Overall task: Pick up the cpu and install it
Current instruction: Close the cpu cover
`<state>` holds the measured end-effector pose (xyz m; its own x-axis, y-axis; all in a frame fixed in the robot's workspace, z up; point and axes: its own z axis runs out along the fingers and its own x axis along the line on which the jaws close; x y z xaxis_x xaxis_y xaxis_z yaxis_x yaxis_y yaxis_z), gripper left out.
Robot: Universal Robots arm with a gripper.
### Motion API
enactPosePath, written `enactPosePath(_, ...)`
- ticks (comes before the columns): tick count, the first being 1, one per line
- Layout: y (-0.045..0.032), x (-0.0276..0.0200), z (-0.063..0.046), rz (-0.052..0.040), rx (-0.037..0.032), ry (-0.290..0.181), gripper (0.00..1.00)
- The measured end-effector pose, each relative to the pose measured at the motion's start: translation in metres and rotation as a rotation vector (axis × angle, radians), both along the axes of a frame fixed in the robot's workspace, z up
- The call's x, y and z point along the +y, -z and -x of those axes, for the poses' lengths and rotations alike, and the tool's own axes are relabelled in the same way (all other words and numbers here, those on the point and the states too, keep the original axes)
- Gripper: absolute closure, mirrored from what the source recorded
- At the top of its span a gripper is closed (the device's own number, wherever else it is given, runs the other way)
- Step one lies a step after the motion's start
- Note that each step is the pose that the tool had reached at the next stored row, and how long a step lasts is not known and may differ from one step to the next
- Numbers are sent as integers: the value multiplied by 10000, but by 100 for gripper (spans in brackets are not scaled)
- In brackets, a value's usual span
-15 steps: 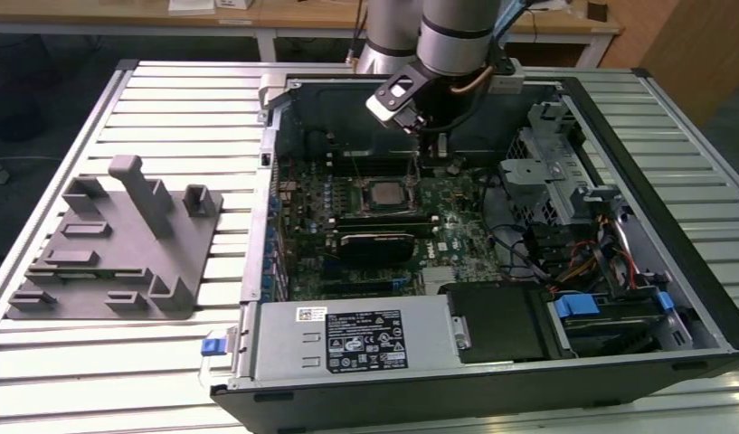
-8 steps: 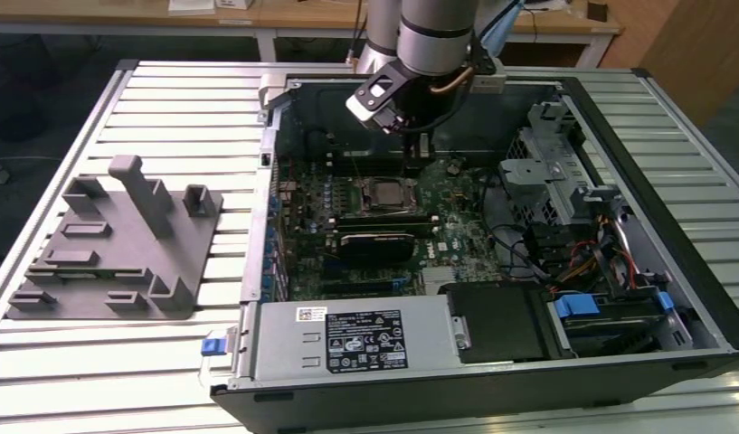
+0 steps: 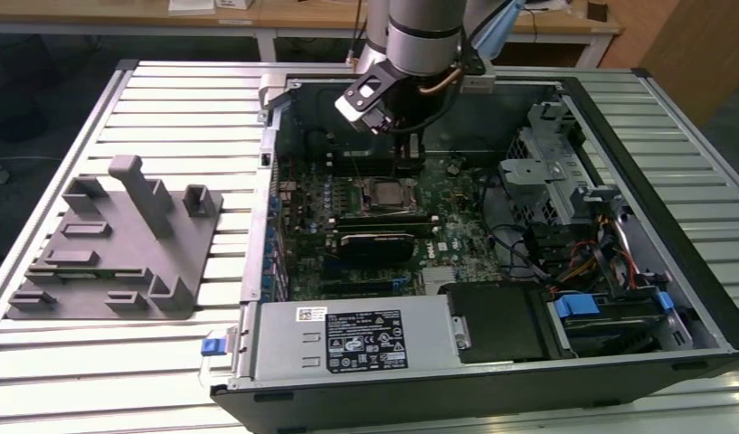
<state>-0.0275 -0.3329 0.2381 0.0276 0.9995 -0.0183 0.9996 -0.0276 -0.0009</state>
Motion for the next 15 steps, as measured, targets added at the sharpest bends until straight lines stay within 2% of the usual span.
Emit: enactPosePath(15, 113, -7, 70, 1, 1, -1, 89)
